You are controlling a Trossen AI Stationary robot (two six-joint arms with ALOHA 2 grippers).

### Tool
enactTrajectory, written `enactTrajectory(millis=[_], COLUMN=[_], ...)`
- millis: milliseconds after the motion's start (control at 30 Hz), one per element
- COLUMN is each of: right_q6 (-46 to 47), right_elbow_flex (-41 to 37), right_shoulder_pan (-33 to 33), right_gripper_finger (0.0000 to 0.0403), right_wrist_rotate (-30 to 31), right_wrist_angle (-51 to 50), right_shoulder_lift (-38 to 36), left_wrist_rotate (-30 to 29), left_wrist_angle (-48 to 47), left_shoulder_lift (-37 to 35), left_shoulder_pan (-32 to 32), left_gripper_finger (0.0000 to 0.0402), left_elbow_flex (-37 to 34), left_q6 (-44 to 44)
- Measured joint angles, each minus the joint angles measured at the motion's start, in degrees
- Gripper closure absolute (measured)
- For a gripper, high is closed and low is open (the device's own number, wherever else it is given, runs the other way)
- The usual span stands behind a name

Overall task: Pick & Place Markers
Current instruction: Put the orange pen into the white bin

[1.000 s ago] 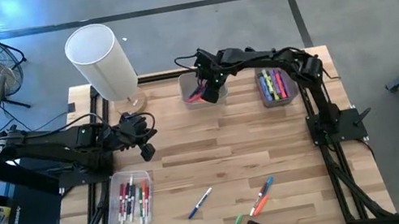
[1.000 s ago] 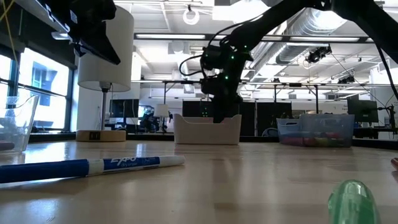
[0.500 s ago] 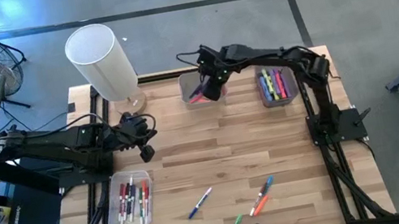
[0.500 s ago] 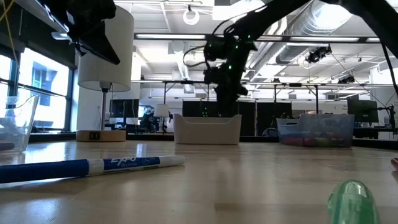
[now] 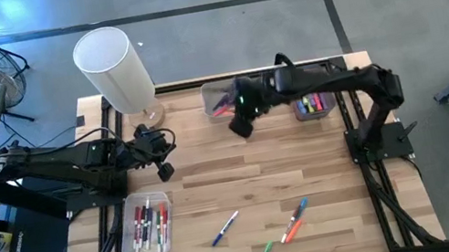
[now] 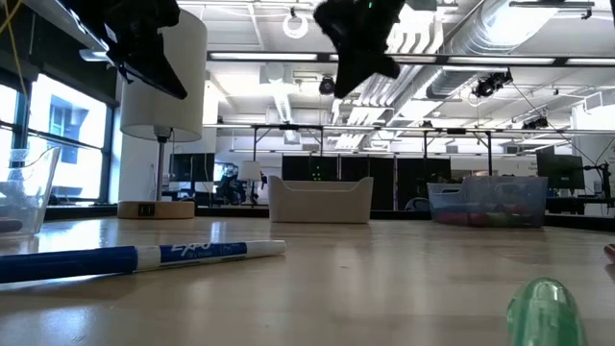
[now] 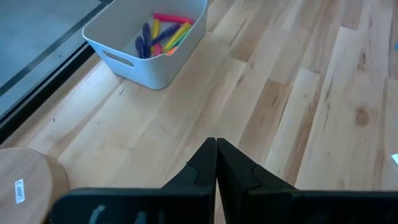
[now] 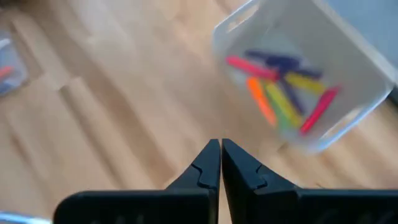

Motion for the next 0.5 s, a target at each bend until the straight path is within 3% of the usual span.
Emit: enactTrajectory(millis=[200, 400, 500], right_q6=[21.02, 50.82, 65.62], right_elbow_flex=[0.00, 0.00, 0.00], right_shoulder_pan=[13.31, 26.88, 32.64], right_gripper_finger=[0.0402, 0.0402, 0.0401], right_wrist_rotate=[5.05, 11.96, 12.27], right_wrist_angle=[-5.01, -9.35, -13.10], right_shoulder_lift=[-0.24, 0.71, 1.54], left_wrist_rotate=[-0.22, -0.07, 0.07], left_wrist_angle=[-0.40, -0.40, -0.42], left_shoulder_lift=[0.00, 0.00, 0.03], left_shoulder_pan=[0.00, 0.00, 0.00], left_gripper_finger=[0.0396, 0.0396, 0.0396], left_elbow_flex=[0.00, 0.00, 0.00], left_q6=[1.55, 3.35, 4.41])
